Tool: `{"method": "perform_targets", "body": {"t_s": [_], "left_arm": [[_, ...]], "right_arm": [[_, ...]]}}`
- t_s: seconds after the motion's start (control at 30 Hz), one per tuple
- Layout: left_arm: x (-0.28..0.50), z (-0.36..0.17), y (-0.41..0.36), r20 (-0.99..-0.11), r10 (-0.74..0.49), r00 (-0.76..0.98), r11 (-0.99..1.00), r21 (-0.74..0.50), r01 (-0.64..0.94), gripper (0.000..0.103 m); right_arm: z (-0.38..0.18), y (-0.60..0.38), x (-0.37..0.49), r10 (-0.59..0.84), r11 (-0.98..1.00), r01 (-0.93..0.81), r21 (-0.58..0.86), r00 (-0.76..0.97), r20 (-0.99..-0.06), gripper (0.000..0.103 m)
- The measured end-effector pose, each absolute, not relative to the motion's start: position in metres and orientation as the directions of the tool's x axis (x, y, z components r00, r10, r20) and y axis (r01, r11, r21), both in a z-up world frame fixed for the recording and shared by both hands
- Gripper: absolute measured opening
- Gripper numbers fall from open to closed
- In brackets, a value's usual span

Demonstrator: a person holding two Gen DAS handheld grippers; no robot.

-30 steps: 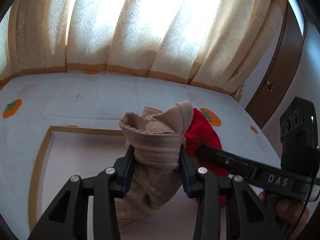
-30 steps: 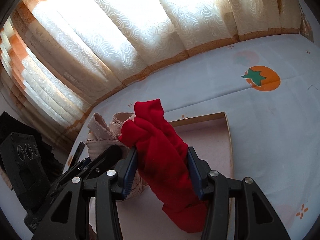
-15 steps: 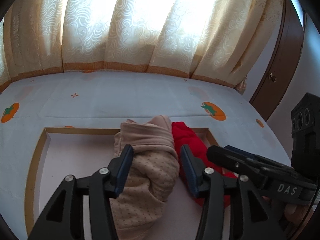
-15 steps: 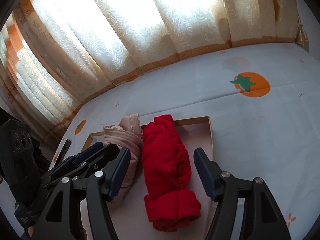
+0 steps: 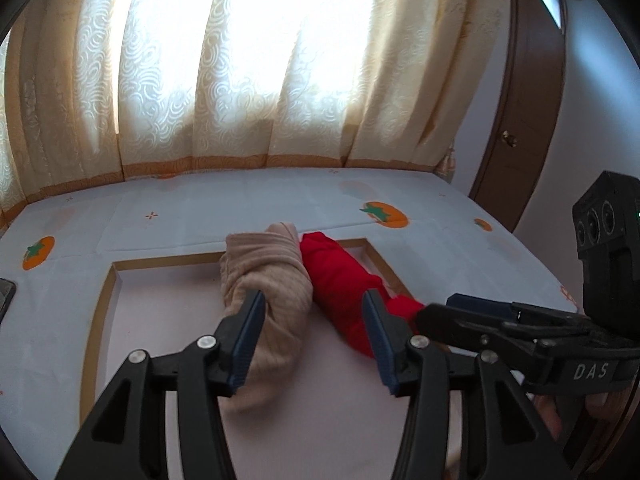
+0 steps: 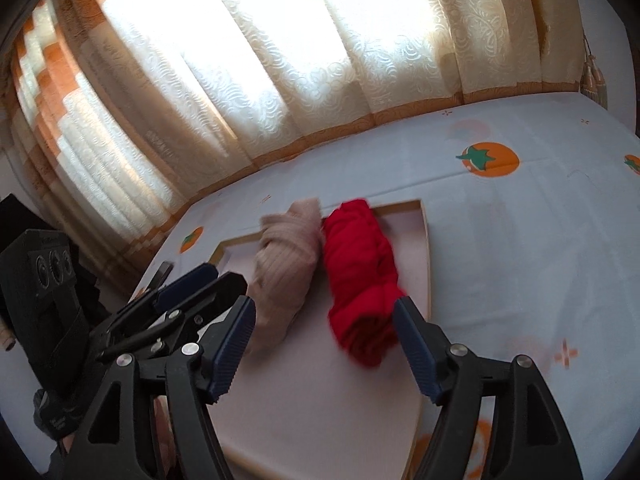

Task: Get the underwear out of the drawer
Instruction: 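Lower the red garment into the tray and open the right gripper while the left gripper releases the pink underwear, then move both tools back down into the open drawer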

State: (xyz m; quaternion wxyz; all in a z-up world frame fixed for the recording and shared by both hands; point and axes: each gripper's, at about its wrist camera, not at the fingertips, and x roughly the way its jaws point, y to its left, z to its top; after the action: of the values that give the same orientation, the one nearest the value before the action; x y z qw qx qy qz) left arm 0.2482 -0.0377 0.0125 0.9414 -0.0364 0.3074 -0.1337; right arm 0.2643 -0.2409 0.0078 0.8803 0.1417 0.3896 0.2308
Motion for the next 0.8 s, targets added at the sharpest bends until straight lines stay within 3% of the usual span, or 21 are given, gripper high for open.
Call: {"method": "perform_targets", "body": {"t_s": [0.5, 0.8], "left_arm": [[0.128, 0.021, -0.019, -0.501, -0.336, 0.798, 0.941, -0.147, 0.303, 0.058], [0.084, 0.002, -0.008, -0.511, -0.345, 0.787, 0.938, -0.163, 0.306, 0.060]], "right_arm": [[0.028, -0.223, 0.129, 0.586, 0.806, -0.471, 0.359, 0.546, -0.598, 0.079], [0.019, -0.219, 0.072, 0.612, 0.778, -0.523, 0.348, 0.504, -0.609, 0.080]]}}
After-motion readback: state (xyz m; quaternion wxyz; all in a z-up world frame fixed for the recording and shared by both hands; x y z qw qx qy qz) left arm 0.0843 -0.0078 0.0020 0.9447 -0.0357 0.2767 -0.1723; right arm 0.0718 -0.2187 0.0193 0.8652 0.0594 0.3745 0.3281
